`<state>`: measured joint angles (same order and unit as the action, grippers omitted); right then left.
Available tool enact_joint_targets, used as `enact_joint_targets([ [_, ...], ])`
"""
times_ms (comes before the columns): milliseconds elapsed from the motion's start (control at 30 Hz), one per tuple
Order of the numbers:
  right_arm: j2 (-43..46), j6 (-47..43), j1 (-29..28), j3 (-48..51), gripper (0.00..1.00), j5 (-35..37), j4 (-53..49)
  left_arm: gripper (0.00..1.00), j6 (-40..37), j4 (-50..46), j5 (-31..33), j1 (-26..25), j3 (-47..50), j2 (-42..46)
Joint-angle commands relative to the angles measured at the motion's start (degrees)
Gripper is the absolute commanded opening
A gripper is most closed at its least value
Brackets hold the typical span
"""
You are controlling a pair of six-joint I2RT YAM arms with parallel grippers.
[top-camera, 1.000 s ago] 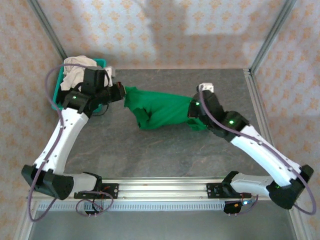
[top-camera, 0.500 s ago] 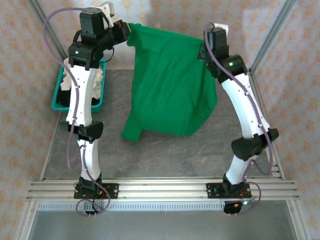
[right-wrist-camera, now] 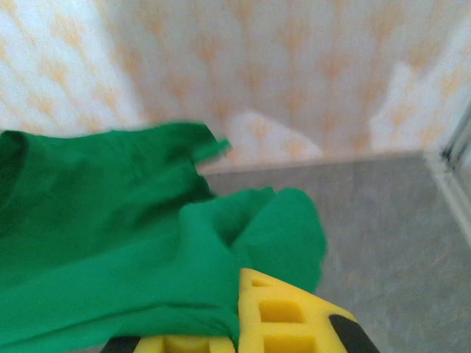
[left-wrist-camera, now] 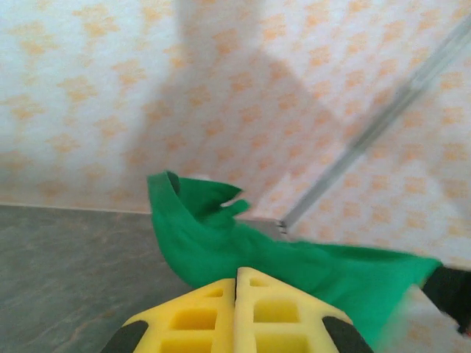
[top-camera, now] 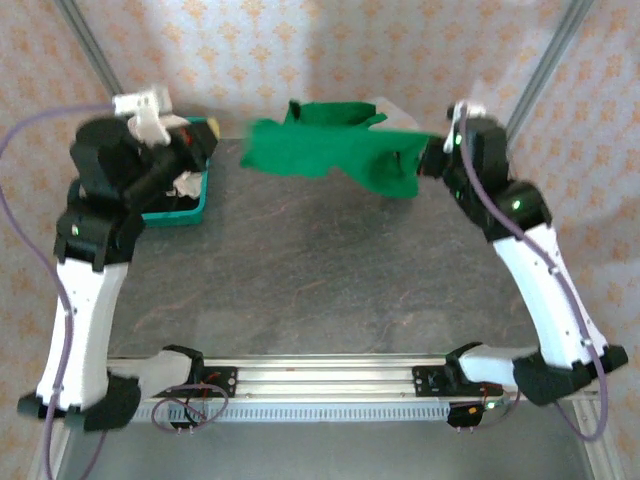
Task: Fold and stack the t-shirts
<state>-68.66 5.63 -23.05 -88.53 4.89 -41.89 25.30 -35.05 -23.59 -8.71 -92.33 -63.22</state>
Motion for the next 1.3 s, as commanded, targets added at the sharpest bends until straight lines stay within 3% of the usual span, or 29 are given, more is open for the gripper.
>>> enact_joint_targets([
  [0, 5.5, 9.9, 0.5, 22.1, 0.00, -2.5, 4.5, 0.00, 2.5, 2.0, 8.2, 1.3, 22.6, 2.9],
  [133, 7.6, 20.5, 0.4, 39.8, 0.02, -8.0, 2.1, 0.03, 9.1, 2.8, 8.8, 1.3, 41.1, 9.9],
  [233, 8.5, 23.0, -1.1, 44.1, 0.03, -10.7, 1.4, 0.19, 10.9, 5.3, 9.1, 1.2, 46.6, 11.7],
  [300, 9.4, 22.2, -1.6, 44.3, 0.02, -10.6, 2.6, 0.33, 10.3, 6.2, 8.1, 1.2, 45.5, 8.7],
  [367, 9.0, 20.6, -1.6, 42.5, 0.08, -10.5, 2.3, 0.36, 9.1, 5.1, 7.0, 0.5, 41.7, 3.5],
  [400, 8.3, 20.1, -1.6, 41.0, 0.17, -9.9, 1.3, 0.39, 8.2, 4.9, 6.7, -0.9, 39.7, 0.8],
  [533, 6.2, 18.7, -1.6, 34.9, 0.24, -5.1, -3.8, 0.52, 6.2, 5.6, 11.3, -10.5, 33.8, -9.2],
  [567, 6.2, 18.7, -1.6, 33.5, 0.33, -3.1, -4.9, 0.54, 6.2, 6.3, 11.7, -12.4, 32.4, -12.6],
  [700, 7.0, 17.6, -1.3, 30.5, 0.46, 2.0, -3.8, 0.55, 6.3, 7.3, 11.0, -17.4, 26.1, -27.9],
  [833, 3.2, 15.9, 1.1, 30.3, 0.58, 0.6, 2.4, 0.55, 5.6, 5.9, 10.8, -19.5, 18.0, -40.2],
  [933, -5.4, 15.3, 2.8, 27.6, 0.59, 0.7, 4.2, 0.54, 3.7, 3.6, 11.9, -19.8, 13.9, -47.6],
  [1033, -13.5, 15.4, 5.6, 24.4, 0.57, -1.1, 5.8, 0.42, 2.8, -0.4, 14.6, -19.3, 11.8, -51.9],
  [1267, -28.4, 16.5, 10.2, 17.4, 0.53, -5.8, 9.0, 0.29, -0.5, 0.0, 15.3, -11.3, 17.6, -50.7],
])
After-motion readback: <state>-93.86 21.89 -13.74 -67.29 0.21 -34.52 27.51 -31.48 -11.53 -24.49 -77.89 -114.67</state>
